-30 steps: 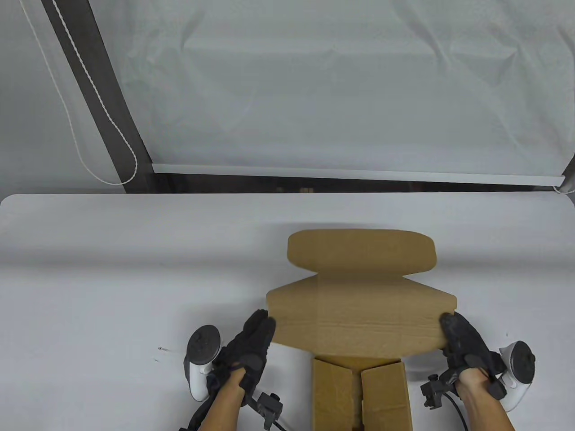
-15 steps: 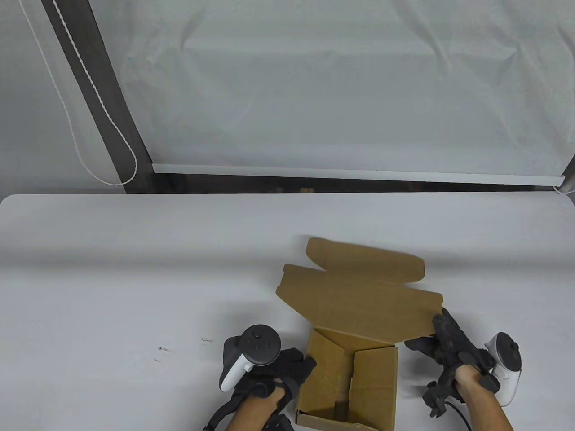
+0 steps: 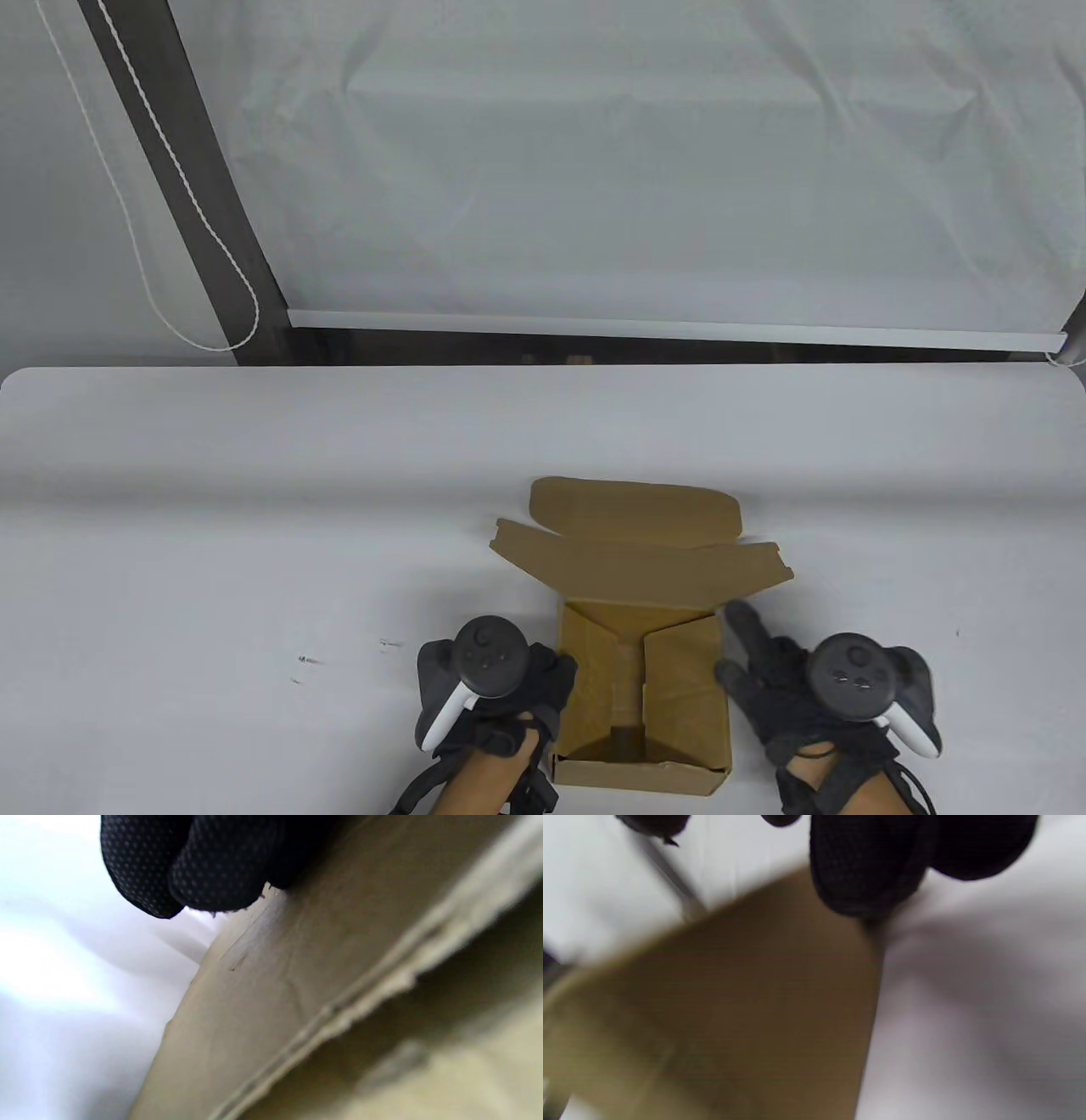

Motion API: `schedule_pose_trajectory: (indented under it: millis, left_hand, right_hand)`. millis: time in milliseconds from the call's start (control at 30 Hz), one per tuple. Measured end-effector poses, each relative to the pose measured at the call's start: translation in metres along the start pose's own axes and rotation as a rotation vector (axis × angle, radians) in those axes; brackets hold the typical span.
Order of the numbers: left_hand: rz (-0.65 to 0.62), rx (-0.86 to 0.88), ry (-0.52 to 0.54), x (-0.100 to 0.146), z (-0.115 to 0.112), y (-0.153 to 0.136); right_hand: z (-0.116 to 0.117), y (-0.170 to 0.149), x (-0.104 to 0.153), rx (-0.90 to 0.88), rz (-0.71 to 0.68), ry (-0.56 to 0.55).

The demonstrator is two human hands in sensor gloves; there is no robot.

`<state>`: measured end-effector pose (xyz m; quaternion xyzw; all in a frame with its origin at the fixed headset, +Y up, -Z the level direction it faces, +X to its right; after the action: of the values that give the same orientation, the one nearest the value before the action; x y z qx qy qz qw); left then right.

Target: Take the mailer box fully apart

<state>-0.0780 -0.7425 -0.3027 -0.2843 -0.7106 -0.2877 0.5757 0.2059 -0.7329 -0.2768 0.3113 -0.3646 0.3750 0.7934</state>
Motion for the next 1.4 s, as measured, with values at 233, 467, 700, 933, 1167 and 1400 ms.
schedule_pose_trajectory:
  millis: [233, 467, 700, 933, 1167, 1400]
  left_hand:
    - [-0.388, 0.119, 0.028, 0.010, 0.001, 0.034]
    - [-0.373, -0.151, -0.438, 0.012, -0.045, 0.041]
    - [-0.398, -0.256, -0.398, 0.013, -0.043, 0.051]
    - [-0.389, -0.424, -0.366, 0.017, -0.032, 0.058]
    - [-0.343, -0.277, -0.330, 0.012, -0.012, 0.038]
    - [-0.418, 0.307, -0.047, 0.007, 0.020, 0.016]
  right_hand:
    - [0.015, 0.005, -0.017, 0.051, 0.012, -0.046]
    - [0.001, -0.012, -0.013, 0.072, 0.070, -0.116]
    - [0.000, -0.017, -0.013, 0.039, 0.065, -0.113]
    - [0.000, -0.012, -0.014, 0.084, 0.063, -0.118]
    - [-0.003, -0.017, -0.011, 0.081, 0.087, -0.111]
    - [-0.005, -0.021, -0.009, 0.071, 0.099, -0.122]
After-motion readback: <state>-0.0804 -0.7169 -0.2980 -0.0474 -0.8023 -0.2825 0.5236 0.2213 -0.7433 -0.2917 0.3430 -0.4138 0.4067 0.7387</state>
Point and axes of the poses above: the tracker on the back of each hand, its own y axis roughly to the thumb side, its own x axis roughly from the fingertips to the wrist, z = x × y, the point moved 3 cm from there along -x, roughly from the wrist to the fingertips, and after that the axes turned 6 degrees about y, right-handed, at the moved point
